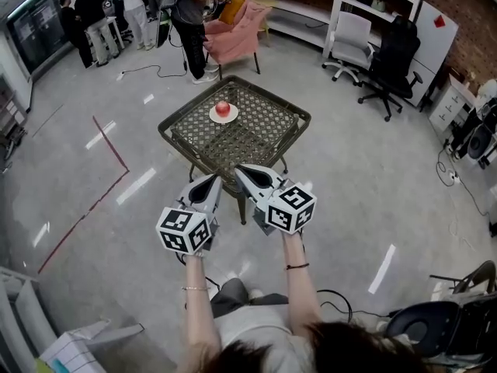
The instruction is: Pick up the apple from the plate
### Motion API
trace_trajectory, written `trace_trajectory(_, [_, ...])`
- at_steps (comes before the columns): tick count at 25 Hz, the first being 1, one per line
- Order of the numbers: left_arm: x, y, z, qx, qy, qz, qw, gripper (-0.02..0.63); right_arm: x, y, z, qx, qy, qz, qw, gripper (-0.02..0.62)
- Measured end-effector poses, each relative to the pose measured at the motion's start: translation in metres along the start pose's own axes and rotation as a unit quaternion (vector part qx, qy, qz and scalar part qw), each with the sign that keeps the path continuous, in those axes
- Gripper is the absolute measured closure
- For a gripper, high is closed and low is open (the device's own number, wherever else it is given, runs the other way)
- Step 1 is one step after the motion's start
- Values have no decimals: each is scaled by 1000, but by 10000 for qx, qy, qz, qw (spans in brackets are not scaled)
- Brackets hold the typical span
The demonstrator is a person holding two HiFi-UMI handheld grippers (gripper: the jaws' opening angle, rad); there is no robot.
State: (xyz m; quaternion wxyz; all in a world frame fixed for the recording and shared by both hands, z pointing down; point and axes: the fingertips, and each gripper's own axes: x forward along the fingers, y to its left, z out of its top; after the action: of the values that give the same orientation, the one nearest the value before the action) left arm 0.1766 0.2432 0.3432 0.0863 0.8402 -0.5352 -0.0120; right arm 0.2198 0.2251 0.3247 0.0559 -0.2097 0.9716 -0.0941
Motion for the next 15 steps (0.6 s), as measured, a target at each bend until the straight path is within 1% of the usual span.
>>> trace_trajectory(7, [9, 25, -1, -29, 113, 67, 9999, 594, 22, -16, -12, 72, 201, -132, 9997, 586])
trace_trajectory(12, [18, 56, -1, -36, 180, 3, 9998, 594, 49, -27, -17, 125, 186, -250, 9994, 586])
trace_trajectory(15, [31, 71, -4, -55, 248, -104, 9996, 594, 64, -42, -18, 193, 136, -381, 9990, 586])
